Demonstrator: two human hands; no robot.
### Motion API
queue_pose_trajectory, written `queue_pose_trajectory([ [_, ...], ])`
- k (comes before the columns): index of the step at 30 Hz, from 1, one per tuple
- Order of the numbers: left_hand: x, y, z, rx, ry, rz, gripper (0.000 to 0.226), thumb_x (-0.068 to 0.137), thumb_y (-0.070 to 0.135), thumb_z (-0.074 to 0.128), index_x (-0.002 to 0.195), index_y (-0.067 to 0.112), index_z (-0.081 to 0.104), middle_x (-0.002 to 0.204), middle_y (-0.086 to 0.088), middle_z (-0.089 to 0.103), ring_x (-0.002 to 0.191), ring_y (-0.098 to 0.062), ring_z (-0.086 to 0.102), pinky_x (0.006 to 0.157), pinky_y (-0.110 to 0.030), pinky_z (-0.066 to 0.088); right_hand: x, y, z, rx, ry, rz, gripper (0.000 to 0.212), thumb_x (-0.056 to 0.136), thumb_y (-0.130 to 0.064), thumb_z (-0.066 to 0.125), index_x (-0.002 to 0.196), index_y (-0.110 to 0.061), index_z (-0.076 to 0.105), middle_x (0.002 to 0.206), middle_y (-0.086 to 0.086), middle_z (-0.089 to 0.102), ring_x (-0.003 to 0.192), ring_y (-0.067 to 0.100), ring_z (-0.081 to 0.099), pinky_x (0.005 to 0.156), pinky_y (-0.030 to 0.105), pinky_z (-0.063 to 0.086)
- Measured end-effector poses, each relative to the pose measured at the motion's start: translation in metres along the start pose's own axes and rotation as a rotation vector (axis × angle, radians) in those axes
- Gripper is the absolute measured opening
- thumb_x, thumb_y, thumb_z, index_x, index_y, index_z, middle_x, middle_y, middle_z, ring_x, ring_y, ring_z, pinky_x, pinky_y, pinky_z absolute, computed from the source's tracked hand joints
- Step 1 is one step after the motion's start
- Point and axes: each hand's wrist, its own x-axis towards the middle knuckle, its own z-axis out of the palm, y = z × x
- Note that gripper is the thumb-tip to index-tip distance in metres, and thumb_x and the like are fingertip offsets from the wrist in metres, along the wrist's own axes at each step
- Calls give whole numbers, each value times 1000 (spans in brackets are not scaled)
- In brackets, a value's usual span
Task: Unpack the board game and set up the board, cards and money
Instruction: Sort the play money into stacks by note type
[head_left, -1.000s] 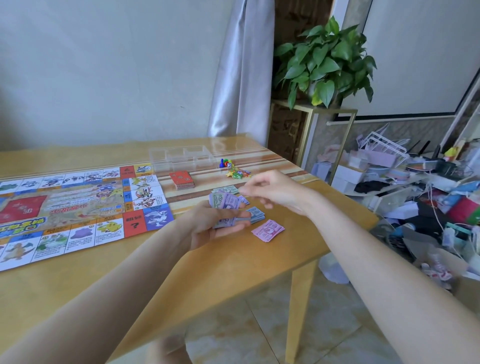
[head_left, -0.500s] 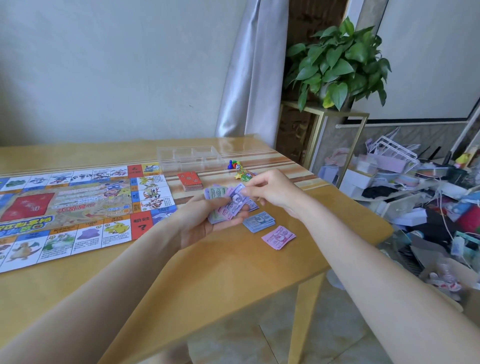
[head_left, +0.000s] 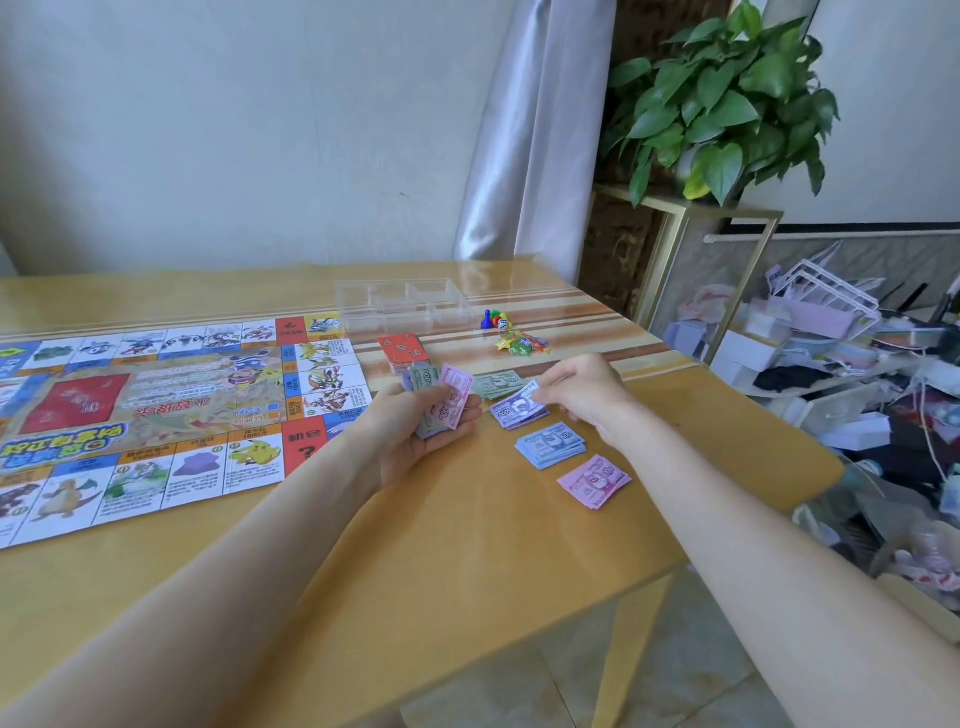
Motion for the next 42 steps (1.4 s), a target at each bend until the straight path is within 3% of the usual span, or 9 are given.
queue_pose_trajectory([
  [5, 2, -4, 7, -43, -14, -14, 15, 95, 2, 46, 105, -2, 56, 96, -21, 68, 84, -26, 68, 72, -34, 57, 4, 4, 8, -338, 50, -87, 14, 78, -10, 72, 82, -20, 63, 104, 3, 65, 94, 20, 60, 74, 26, 45],
  [9, 2, -4, 5, -169, -16, -5, 22, 93, -1, 48, 113, -7, 53, 96, -23, 69, 80, -27, 71, 68, -33, 59, 0, -7, 8, -246, 154, -231, 8, 87, -12, 60, 86, -11, 69, 92, 2, 66, 90, 20, 60, 74, 28, 47],
  [12, 1, 0, 1, -223, -15, 7, 24, 92, -3, 50, 115, -8, 52, 98, -25, 68, 81, -28, 71, 67, -33, 59, -10, -32, 10, -26, -66, -293, 8, 87, -18, 62, 85, -15, 69, 78, -7, 62, 72, 9, 55, 61, 20, 41],
  [15, -3, 4, -1, -162, -40, -14, 21, 92, -1, 50, 112, -4, 55, 95, -23, 69, 74, -24, 71, 68, -32, 59, -17, -47, 20, -85, -253, -331, 14, 87, -18, 65, 92, -6, 70, 80, 2, 68, 60, 5, 56, 50, 13, 37],
  [18, -6, 8, -1, -58, -85, -60, 16, 95, 9, 50, 105, 0, 58, 89, -18, 71, 73, -24, 71, 71, -32, 57, -17, -50, 23, -115, -283, -307, 9, 84, -10, 68, 89, -2, 68, 67, 4, 66, 51, 3, 61, 41, 8, 36],
  [21, -8, 9, 3, -68, -136, -102, 22, 97, 12, 46, 108, -3, 56, 95, -21, 69, 74, -28, 70, 70, -35, 58, -12, -45, 14, -189, -210, -267, 8, 81, -8, 70, 88, -8, 67, 72, 5, 67, 55, 7, 60, 46, 16, 40],
  [26, -12, 8, 16, 18, -127, -105, 17, 96, 8, 47, 105, -2, 58, 84, -15, 72, 67, -24, 71, 62, -33, 59, -19, -33, -31, -24, -271, -146, 10, 82, 1, 66, 75, -7, 63, 63, 5, 55, 54, 12, 48, 46, 19, 37],
  [32, -20, 1, 25, 54, -149, -113, 20, 97, 9, 44, 100, -2, 61, 87, -13, 72, 69, -21, 71, 66, -31, 58, -36, -6, -71, -225, -572, 112, 10, 82, 7, 64, 85, -3, 61, 71, 8, 57, 51, 8, 45, 44, 16, 34],
  [42, -33, -11, 41, 147, -193, -138, 19, 95, 8, 49, 103, -2, 62, 96, -16, 71, 71, -23, 71, 69, -33, 59, -53, 1, -67, -734, -452, 75, 17, 78, -16, 75, 83, -13, 58, 64, 1, 50, 51, 10, 39, 41, 17, 33],
])
